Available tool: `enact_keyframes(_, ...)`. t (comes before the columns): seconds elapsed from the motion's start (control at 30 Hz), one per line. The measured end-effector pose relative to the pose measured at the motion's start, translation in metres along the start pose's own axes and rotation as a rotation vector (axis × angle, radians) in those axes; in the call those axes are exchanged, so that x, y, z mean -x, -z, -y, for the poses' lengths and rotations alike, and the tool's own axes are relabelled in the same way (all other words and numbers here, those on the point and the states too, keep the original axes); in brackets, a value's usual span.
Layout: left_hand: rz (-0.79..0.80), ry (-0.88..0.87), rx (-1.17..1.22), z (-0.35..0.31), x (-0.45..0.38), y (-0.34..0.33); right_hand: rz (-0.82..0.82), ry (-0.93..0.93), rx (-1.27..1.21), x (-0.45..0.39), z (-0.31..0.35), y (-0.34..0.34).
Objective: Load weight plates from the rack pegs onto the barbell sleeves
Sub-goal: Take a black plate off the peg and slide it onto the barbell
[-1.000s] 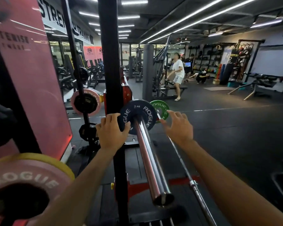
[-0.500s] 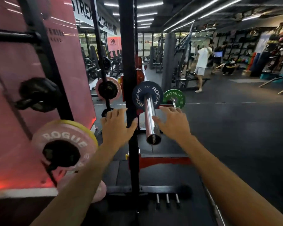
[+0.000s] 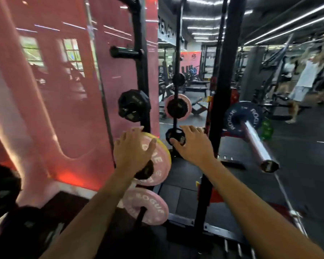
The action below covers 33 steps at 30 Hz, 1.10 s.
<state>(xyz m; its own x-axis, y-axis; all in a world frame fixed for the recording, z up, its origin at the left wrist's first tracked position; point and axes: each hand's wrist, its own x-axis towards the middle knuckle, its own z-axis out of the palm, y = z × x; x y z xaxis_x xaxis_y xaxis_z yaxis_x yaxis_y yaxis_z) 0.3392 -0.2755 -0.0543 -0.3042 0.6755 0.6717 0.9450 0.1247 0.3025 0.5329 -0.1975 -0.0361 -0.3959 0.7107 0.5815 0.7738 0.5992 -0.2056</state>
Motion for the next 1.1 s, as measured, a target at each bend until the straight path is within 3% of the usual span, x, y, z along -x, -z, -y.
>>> enact_keyframes(0.2,-0.061,0.113,-0.091,0.145,0.012,0.060,0.047,0.130,-0.071,-0.032,0.138,-0.068)
enact_keyframes(0.37,-0.015,0.142,-0.120,0.203,0.003,0.068,0.025,0.111,-0.062,-0.056,0.188,-0.103)
enact_keyframes(0.7,-0.044,0.067,0.009,0.222,-0.058,0.008,-0.030,-0.010,-0.049,-0.113,0.165,-0.143)
enact_keyframes(1.1,-0.044,0.098,0.069,0.258,-0.198,-0.078,-0.087,-0.127,-0.027,-0.234,0.102,-0.211)
